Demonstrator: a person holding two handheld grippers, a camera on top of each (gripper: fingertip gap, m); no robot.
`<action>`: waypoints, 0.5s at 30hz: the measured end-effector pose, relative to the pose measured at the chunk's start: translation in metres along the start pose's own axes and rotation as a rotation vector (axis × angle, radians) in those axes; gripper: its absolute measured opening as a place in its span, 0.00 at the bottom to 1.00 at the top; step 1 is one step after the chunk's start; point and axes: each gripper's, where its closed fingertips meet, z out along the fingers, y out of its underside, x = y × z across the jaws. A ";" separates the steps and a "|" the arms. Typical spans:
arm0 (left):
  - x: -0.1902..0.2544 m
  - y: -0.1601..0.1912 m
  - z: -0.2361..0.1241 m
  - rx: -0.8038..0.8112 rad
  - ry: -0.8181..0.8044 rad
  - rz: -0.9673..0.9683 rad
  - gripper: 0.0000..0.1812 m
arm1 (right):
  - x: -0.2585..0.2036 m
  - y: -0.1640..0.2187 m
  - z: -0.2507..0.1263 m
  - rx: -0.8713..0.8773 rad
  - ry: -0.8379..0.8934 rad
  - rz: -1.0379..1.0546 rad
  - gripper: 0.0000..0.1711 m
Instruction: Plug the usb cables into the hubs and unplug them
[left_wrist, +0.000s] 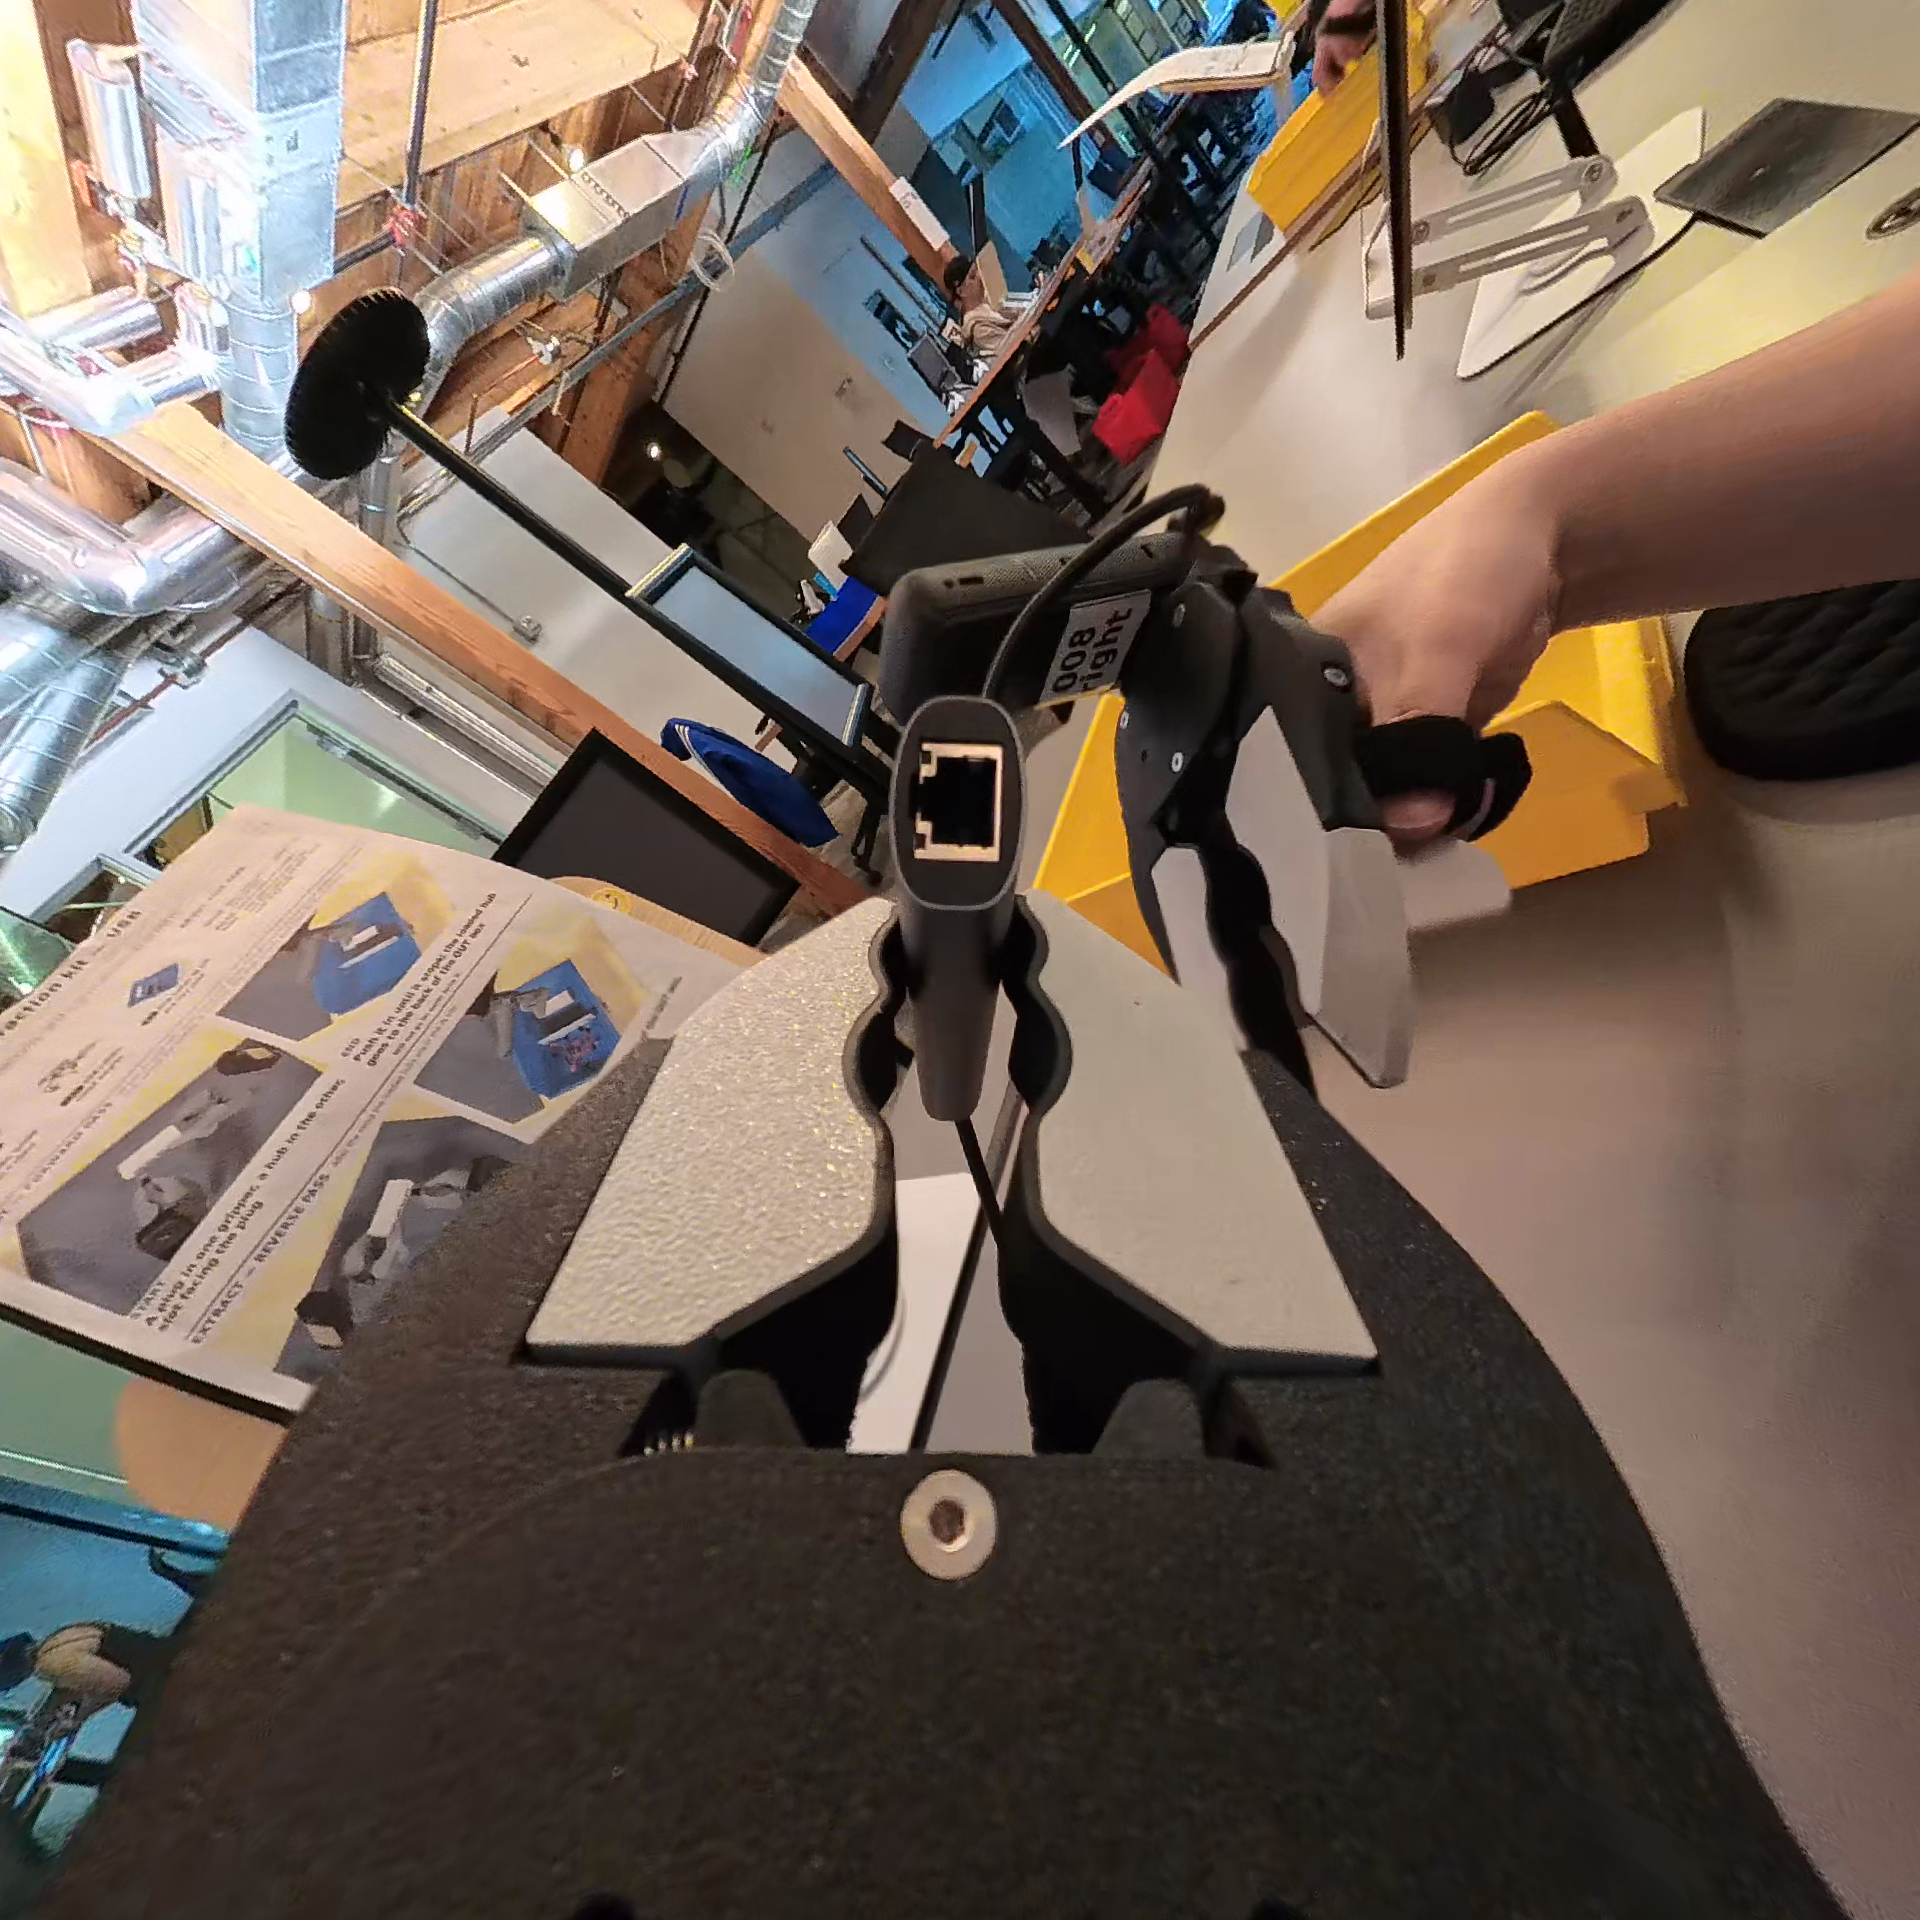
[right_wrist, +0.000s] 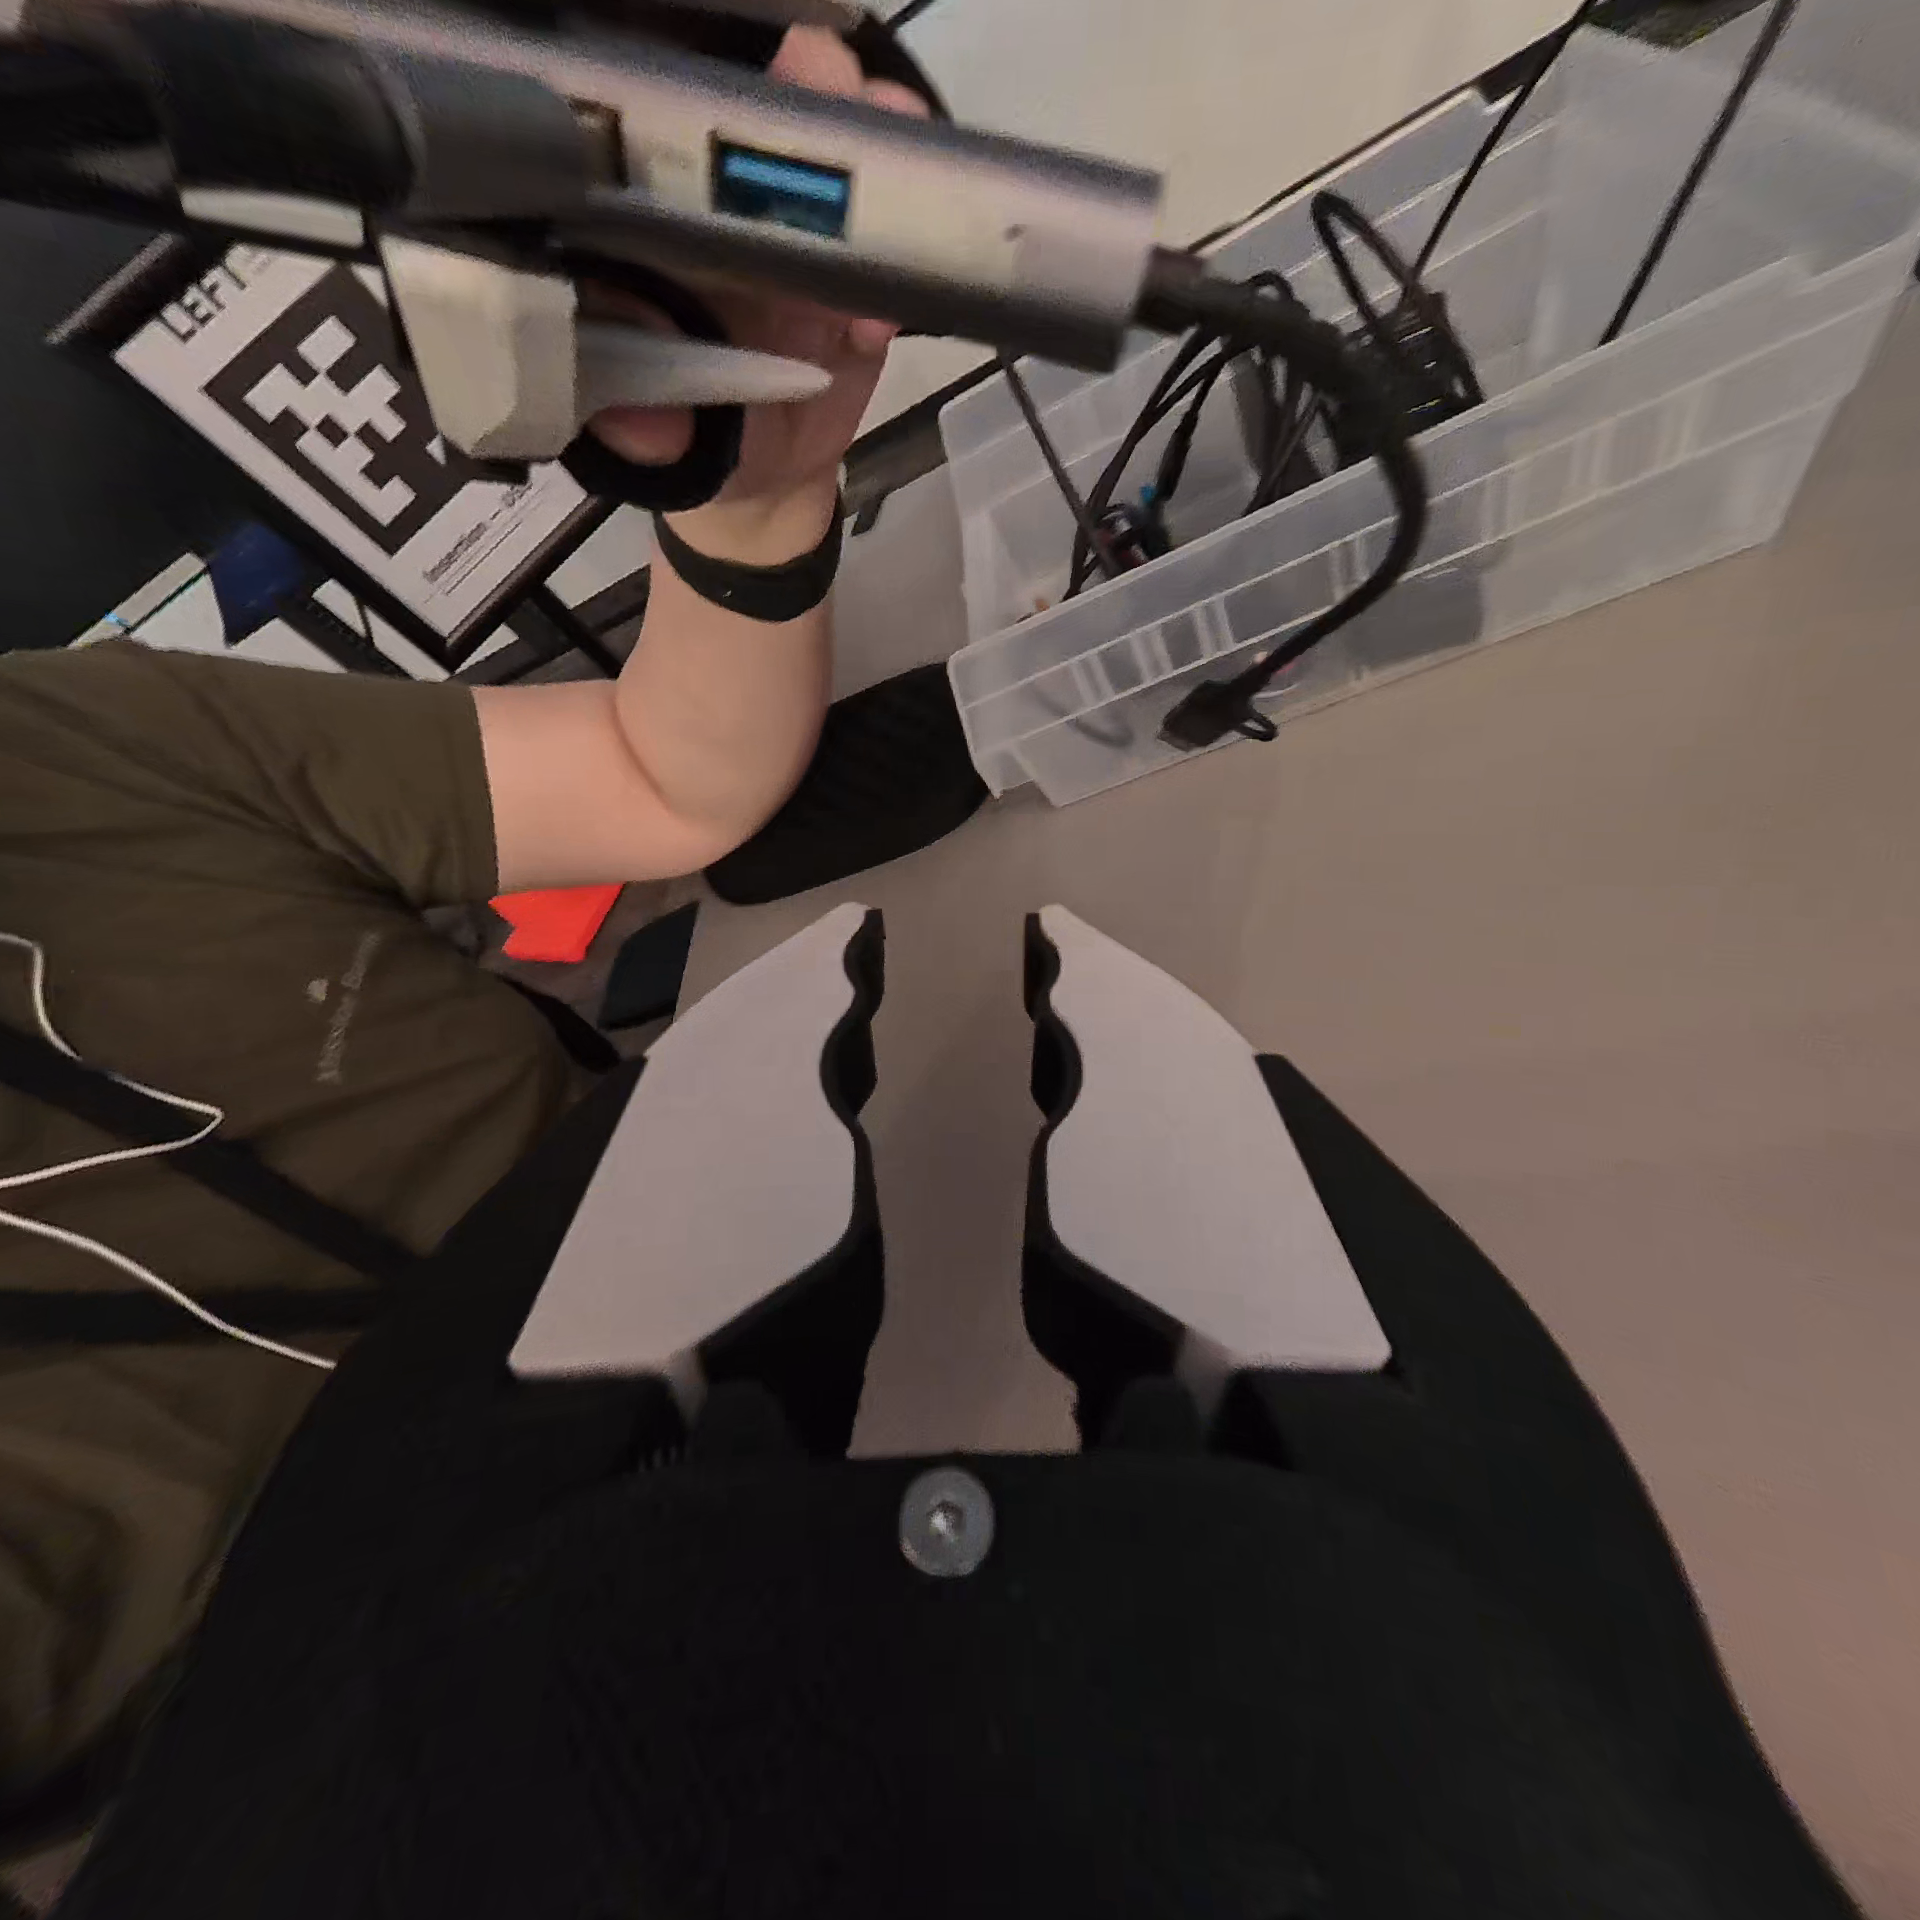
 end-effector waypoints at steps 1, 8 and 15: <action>0.001 -0.002 -0.001 0.016 0.004 0.009 0.09 | 0.001 -0.002 -0.002 0.014 0.006 0.009 0.16; 0.001 -0.017 -0.005 0.052 -0.036 0.081 0.09 | 0.009 0.020 0.004 -0.091 0.011 0.141 0.16; -0.017 -0.017 -0.013 0.046 -0.138 0.103 0.09 | -0.054 0.110 0.021 -0.580 -0.392 0.201 0.14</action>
